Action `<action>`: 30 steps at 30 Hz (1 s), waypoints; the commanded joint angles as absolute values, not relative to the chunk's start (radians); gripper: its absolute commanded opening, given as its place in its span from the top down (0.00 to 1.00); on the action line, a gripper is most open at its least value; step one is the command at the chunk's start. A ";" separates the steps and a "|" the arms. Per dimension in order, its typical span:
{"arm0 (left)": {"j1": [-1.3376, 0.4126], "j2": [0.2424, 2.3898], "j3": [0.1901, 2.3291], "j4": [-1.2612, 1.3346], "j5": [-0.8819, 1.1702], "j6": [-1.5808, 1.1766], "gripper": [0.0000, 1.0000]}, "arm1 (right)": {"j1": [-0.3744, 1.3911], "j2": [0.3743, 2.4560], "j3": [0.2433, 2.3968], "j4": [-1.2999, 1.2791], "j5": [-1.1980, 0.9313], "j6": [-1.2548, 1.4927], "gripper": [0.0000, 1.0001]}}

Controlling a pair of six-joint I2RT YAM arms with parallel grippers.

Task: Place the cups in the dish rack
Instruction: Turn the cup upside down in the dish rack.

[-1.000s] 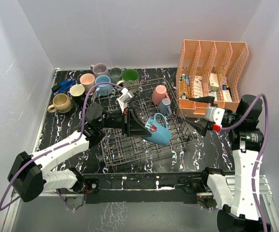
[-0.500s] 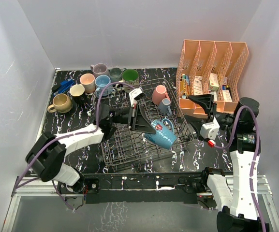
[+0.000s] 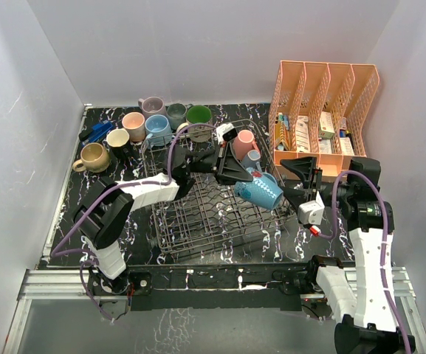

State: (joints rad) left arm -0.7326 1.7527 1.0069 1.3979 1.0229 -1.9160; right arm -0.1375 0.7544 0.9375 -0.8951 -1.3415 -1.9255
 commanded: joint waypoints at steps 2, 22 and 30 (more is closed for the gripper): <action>-0.718 1.722 1.099 1.796 0.945 -2.044 1.00 | -0.133 0.767 0.935 -0.887 -1.323 -1.868 0.14; -0.790 1.779 1.216 1.791 0.815 -2.154 1.00 | -0.111 0.784 0.927 -0.578 -1.503 -1.398 0.21; -0.811 1.800 1.234 1.795 0.816 -2.169 1.00 | -0.107 0.784 0.923 -0.549 -1.473 -1.391 0.40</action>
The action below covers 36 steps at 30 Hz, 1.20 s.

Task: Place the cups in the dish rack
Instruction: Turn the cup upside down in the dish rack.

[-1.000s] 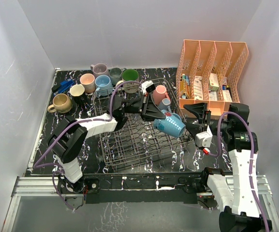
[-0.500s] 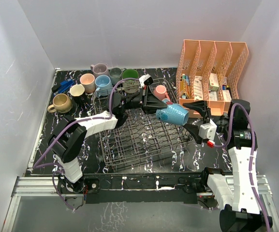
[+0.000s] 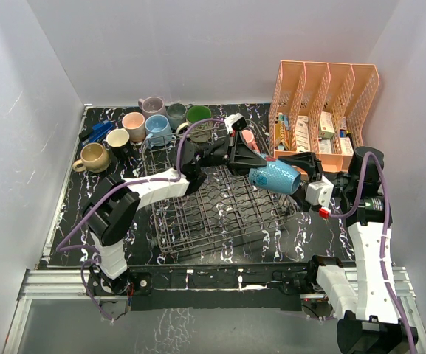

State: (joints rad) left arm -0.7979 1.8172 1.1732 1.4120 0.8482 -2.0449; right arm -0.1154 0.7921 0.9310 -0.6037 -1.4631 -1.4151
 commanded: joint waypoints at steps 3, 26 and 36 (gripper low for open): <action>-0.810 1.798 1.236 1.795 0.819 -2.170 1.00 | -0.106 0.770 0.909 -0.553 -1.467 -1.397 0.51; -0.805 1.799 1.165 1.796 0.791 -2.156 0.64 | -0.105 0.708 0.921 -0.672 -1.436 -1.339 0.92; -0.747 1.740 1.047 1.796 0.771 -2.106 0.47 | -0.106 0.699 0.908 -0.554 -1.412 -1.067 0.92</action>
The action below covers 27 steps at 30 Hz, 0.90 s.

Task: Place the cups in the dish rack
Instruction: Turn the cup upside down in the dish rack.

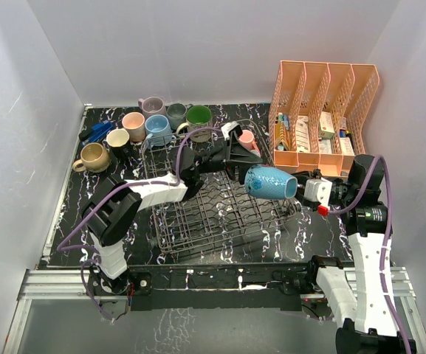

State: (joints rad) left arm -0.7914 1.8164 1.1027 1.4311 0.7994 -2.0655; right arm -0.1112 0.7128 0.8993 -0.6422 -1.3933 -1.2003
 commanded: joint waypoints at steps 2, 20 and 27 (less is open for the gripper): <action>-0.705 1.705 0.995 1.796 0.760 -2.090 0.43 | -0.106 0.695 0.905 -0.555 -1.401 -1.045 0.92; -0.450 1.226 0.556 1.306 0.736 -1.544 0.35 | -0.105 0.756 0.868 -0.495 -1.278 -0.729 0.92; -0.437 0.795 0.661 0.115 0.344 -0.766 0.24 | -0.098 0.849 0.910 -0.558 -1.202 -0.734 0.92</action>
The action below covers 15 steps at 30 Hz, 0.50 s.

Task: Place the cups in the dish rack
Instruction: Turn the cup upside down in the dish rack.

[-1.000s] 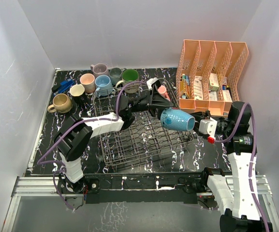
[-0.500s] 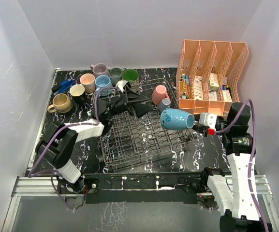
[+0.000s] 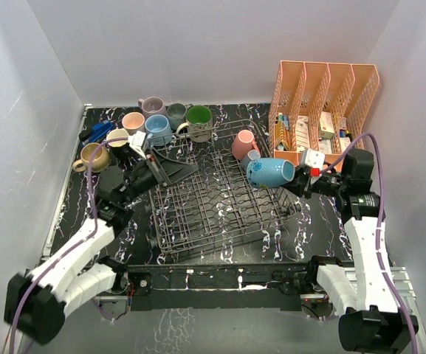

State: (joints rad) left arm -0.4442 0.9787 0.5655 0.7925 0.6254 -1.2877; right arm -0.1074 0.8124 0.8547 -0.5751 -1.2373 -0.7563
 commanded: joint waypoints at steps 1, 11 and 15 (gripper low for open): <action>-0.436 0.765 0.678 -0.008 0.231 -0.710 0.19 | -0.096 0.863 0.917 -0.561 -1.188 -0.734 0.92; -0.433 0.581 0.739 -0.463 -0.156 -0.625 0.03 | 0.062 1.047 1.010 -0.601 -0.929 -0.742 0.92; -0.433 0.587 0.733 -0.501 -0.156 -0.653 0.03 | 0.162 1.101 1.024 -0.601 -0.800 -0.729 0.92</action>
State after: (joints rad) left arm -0.4355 0.5854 0.7055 -0.3729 -0.0971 -0.6739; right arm 0.0864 1.0782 0.9516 -0.6350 -0.9184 -0.7502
